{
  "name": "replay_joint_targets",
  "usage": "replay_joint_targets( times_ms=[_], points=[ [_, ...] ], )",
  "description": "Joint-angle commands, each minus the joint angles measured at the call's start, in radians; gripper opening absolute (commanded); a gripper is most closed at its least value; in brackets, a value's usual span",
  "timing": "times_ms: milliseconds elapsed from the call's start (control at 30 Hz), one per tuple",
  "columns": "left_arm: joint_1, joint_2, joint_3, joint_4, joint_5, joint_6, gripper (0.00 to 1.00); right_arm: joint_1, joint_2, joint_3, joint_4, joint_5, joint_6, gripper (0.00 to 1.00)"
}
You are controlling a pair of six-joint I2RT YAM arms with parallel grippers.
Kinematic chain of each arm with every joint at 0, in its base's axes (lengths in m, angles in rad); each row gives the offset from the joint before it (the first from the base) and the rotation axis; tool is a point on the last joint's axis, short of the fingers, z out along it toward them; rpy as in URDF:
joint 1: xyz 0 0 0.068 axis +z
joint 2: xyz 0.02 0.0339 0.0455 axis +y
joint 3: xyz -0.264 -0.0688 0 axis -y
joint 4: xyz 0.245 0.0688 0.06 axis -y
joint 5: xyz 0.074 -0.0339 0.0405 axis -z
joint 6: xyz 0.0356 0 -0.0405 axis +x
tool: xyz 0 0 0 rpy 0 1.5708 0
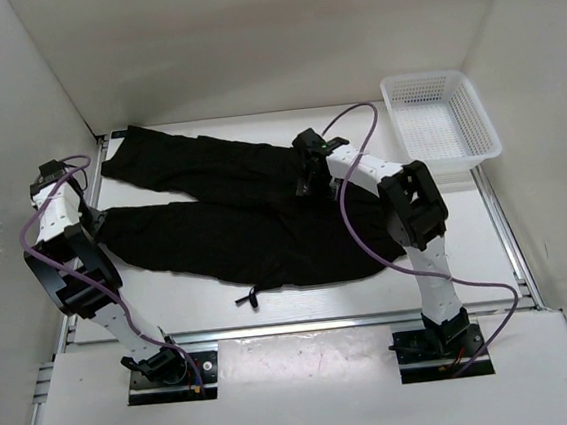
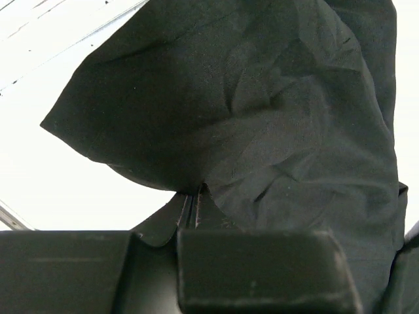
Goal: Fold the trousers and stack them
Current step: Fold the trousers
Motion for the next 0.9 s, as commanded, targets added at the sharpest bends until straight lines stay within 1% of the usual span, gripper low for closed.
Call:
replay_joint_targets(
  times_ms=[0,133,167,200,233,267,300,333,367,433,467,500,533,567,600,667,700,800,867],
  points=[
    [0.005,-0.065,0.003,-0.004,-0.014,-0.005,0.1,0.002,-0.085,0.009,-0.039,0.04,-0.022,0.69],
    [0.005,-0.054,0.003,-0.004,-0.014,-0.005,0.1,0.002,-0.347,-0.079,-0.039,0.1,-0.022,0.75],
    [0.005,-0.054,0.012,-0.004,-0.014,-0.005,0.1,0.002,-0.397,-0.148,-0.039,0.114,-0.022,0.75],
    [0.005,-0.054,0.012,-0.004,-0.014,-0.005,0.1,-0.007,-0.506,-0.193,-0.039,0.124,0.008,0.75],
    [0.005,-0.045,0.012,-0.004,-0.004,-0.005,0.1,-0.024,-0.561,-0.246,-0.039,0.124,0.029,0.75],
    [0.005,-0.045,0.012,-0.004,-0.004,-0.005,0.1,-0.063,-0.62,-0.371,-0.039,0.108,0.05,0.75],
    [0.005,-0.045,0.021,-0.004,-0.004,-0.005,0.1,-0.088,-0.737,-0.445,-0.028,0.089,0.091,0.71],
    [0.005,-0.045,0.021,-0.004,-0.004,-0.005,0.1,-0.116,-0.799,-0.524,-0.016,0.069,0.107,0.69],
    [0.005,-0.045,0.021,-0.004,-0.004,-0.005,0.1,-0.167,-0.918,-0.675,-0.007,0.043,0.118,0.67],
    [0.005,-0.045,0.021,-0.004,0.006,-0.005,0.1,-0.209,-1.028,-0.808,0.009,-0.018,0.138,0.66],
    [0.005,-0.045,0.021,-0.004,0.017,-0.005,0.1,-0.247,-1.109,-0.858,0.009,-0.041,0.138,0.66],
    [0.005,-0.045,0.021,-0.004,0.026,-0.005,0.1,-0.264,-1.144,-0.944,0.009,-0.066,0.151,0.66],
    [0.005,-0.054,0.021,-0.004,0.026,0.005,0.1,-0.301,-1.174,-0.981,0.009,-0.116,0.17,0.66],
    [0.005,-0.063,0.021,-0.004,0.048,0.005,0.1,-0.318,-1.233,-1.051,0.009,-0.141,0.184,0.66],
    [0.005,-0.064,0.03,-0.004,0.06,0.015,0.1,-0.338,-1.26,-1.086,0.009,-0.17,0.194,0.66],
    [-0.006,-0.076,0.03,0.005,0.071,0.025,0.1,-0.409,-1.309,-1.173,0.067,-0.255,0.208,0.67],
    [-0.006,-0.076,0.03,0.005,0.071,0.025,0.1,-0.454,-1.309,-1.195,0.093,-0.279,0.208,0.67],
    [-0.027,-0.096,0.03,0.014,0.083,0.025,0.1,-0.519,-1.257,-1.219,0.162,-0.322,0.173,0.69],
    [-0.027,-0.106,0.019,0.014,0.083,0.025,0.1,-0.53,-1.199,-1.219,0.226,-0.331,0.153,0.7]
  ],
)
